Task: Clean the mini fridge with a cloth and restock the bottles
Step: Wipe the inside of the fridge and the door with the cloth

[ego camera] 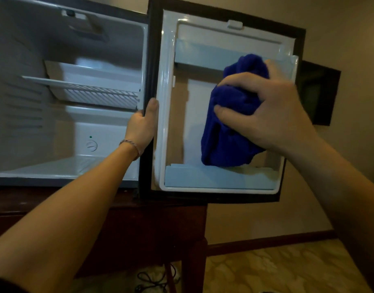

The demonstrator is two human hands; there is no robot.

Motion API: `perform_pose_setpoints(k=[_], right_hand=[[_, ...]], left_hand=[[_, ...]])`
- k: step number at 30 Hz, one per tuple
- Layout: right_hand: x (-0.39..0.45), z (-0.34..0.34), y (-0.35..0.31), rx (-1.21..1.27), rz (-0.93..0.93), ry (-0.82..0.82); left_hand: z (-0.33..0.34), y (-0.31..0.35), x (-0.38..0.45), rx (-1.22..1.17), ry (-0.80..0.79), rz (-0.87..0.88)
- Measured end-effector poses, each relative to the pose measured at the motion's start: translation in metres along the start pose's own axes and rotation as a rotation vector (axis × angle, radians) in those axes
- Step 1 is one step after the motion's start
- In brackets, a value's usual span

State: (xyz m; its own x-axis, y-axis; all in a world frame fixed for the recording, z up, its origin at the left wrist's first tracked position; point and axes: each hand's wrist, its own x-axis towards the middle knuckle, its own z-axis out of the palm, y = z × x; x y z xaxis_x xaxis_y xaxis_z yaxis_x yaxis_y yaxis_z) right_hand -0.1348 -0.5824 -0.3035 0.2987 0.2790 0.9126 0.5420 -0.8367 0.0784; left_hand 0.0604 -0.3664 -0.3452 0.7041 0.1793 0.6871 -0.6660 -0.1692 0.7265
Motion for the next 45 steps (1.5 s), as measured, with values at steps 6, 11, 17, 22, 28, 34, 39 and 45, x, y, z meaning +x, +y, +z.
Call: perform_pose_setpoints(k=[6, 11, 17, 22, 28, 34, 39, 45], right_hand=[[-0.002, -0.029, -0.010, -0.092, -0.003, 0.039], [-0.015, 0.006, -0.015, -0.101, 0.073, -0.119], [-0.017, 0.094, -0.015, -0.059, 0.179, -0.408], [0.004, 0.102, -0.010, -0.413, 0.122, -0.560], [0.000, 0.099, 0.001, -0.280, 0.101, -0.638], [-0.007, 0.093, -0.001, -0.215, 0.079, -0.761], [0.003, 0.091, -0.009, -0.192, 0.126, -0.852], [0.011, 0.101, -0.008, -0.166, 0.166, -0.868]], left_hand=[[0.001, -0.002, 0.000, 0.001, -0.007, -0.012], [0.000, -0.005, 0.004, 0.014, 0.009, -0.039], [0.000, -0.004, 0.004, 0.021, 0.003, -0.040], [0.000, -0.009, 0.007, -0.010, -0.016, -0.056], [0.002, -0.013, 0.012, -0.020, -0.005, -0.045], [0.004, -0.010, 0.009, 0.008, 0.021, -0.041], [0.002, -0.005, 0.006, 0.017, 0.017, -0.061], [0.002, 0.000, 0.001, 0.061, 0.022, -0.049]])
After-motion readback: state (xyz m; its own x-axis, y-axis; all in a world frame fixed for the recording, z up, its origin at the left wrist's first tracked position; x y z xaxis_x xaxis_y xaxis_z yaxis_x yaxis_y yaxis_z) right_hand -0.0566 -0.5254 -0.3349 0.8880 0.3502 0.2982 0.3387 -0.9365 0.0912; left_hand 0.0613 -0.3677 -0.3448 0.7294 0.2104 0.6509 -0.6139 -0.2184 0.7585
